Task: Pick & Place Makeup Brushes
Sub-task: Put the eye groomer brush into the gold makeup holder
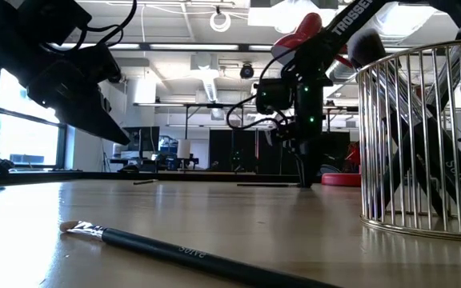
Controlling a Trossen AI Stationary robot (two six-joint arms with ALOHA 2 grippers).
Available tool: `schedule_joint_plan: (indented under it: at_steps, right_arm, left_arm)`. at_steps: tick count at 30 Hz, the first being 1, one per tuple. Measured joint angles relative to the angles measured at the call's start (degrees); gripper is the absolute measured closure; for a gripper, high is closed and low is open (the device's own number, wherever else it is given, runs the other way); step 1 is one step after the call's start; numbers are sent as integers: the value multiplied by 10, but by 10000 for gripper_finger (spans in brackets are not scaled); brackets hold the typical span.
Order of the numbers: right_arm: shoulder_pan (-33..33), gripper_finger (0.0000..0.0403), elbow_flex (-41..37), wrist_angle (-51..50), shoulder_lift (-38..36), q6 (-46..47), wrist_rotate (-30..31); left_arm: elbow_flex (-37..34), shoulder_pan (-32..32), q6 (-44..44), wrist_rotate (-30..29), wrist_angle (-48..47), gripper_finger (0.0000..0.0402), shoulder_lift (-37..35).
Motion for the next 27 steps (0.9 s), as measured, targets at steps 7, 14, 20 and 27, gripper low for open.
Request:
schedule_joint_plan:
  at_steps: [7,14,20,27]
  right_arm:
    - [38,379,-1,-7,3,8,56]
    - [82,397,36,-51,4,68,51]
    - [120,402,88,-60,-9,103,34]
    - [168,403,157,-77,-10,158,35]
  left_arm:
    - [0,0,0,0,1,401,0]
    - [0,0,0,1,4,401,0]
    - [0,0,0,3,9,401,0]
    - [2,-1,11,4,47,395,0]
